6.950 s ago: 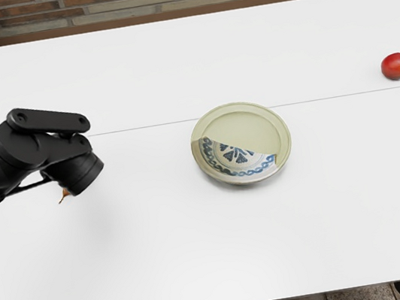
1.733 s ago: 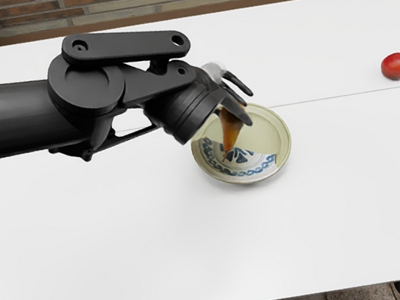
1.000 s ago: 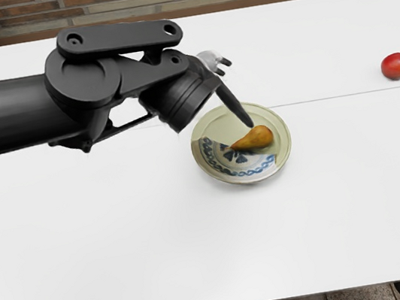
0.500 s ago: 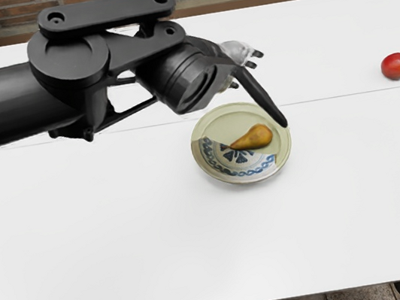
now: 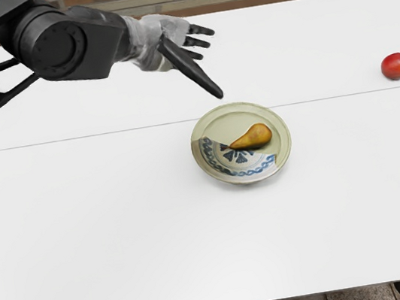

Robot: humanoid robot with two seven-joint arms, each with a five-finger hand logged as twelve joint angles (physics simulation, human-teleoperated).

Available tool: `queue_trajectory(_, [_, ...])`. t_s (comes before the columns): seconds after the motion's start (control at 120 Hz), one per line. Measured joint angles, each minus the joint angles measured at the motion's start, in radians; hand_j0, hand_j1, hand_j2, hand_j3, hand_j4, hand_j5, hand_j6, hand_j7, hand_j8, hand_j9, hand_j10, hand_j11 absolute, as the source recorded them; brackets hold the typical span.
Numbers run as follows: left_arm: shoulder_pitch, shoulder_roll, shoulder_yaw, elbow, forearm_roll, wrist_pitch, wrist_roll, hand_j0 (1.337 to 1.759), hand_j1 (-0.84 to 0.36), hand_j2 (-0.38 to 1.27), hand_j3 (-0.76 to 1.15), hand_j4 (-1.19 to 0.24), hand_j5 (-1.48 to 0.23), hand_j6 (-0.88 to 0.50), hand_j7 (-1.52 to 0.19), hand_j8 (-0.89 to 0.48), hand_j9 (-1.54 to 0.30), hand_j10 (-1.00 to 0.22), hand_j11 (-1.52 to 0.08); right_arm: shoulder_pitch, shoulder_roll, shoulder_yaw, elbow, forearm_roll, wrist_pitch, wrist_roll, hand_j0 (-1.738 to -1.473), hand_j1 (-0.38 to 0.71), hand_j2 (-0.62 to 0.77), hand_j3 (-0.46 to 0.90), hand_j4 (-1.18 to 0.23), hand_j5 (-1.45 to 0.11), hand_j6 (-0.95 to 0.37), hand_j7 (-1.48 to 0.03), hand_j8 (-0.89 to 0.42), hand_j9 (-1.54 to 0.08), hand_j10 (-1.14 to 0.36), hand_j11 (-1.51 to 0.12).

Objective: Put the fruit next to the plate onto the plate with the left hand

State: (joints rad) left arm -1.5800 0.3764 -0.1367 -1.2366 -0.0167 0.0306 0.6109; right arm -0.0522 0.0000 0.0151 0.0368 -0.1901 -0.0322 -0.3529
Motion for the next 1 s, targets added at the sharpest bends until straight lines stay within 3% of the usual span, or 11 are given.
queue_trajectory(0.158, [0.123, 0.078, -0.106, -0.018, 0.0, -0.12, 0.0, 1.658, 0.32, 0.0, 0.0, -0.02, -0.03, -0.02, -0.03, -0.02, -0.03, -0.02, -0.03, 0.0, 0.0, 0.0, 0.0, 0.0, 0.0, 0.0, -1.658, -0.35, 0.0, 0.0, 0.0, 0.0, 0.0, 0.0, 0.0, 0.0, 0.0, 0.0])
queue_trajectory(0.608, [0.369, 0.207, -0.366, -0.031, -0.005, -0.396, 0.0, 1.658, 0.32, 0.0, 0.0, -0.02, -0.03, -0.02, -0.03, -0.02, -0.03, -0.02, -0.03, 0.0, 0.0, 0.0, 0.0, 0.0, 0.0, 0.0, -1.658, -0.35, 0.0, 0.0, 0.0, 0.0, 0.0, 0.0, 0.0, 0.0, 0.0, 0.0])
queue_trajectory(0.758, [0.541, 0.232, -0.473, -0.031, -0.01, -0.441, 0.0, 1.658, 0.32, 0.0, 0.0, -0.02, -0.03, -0.02, -0.03, -0.02, -0.03, -0.02, -0.03, 0.0, 0.0, 0.0, 0.0, 0.0, 0.0, 0.0, -1.658, -0.35, 0.0, 0.0, 0.0, 0.0, 0.0, 0.0, 0.0, 0.0, 0.0, 0.0])
queue_trajectory(1.0, [0.598, 0.369, -0.56, -0.031, -0.102, -0.58, 0.0, 1.658, 0.32, 0.0, 0.0, -0.02, -0.03, -0.02, -0.03, -0.02, -0.03, -0.02, -0.03, 0.0, 0.0, 0.0, 0.0, 0.0, 0.0, 0.0, -1.658, -0.35, 0.0, 0.0, 0.0, 0.0, 0.0, 0.0, 0.0, 0.0, 0.0, 0.0])
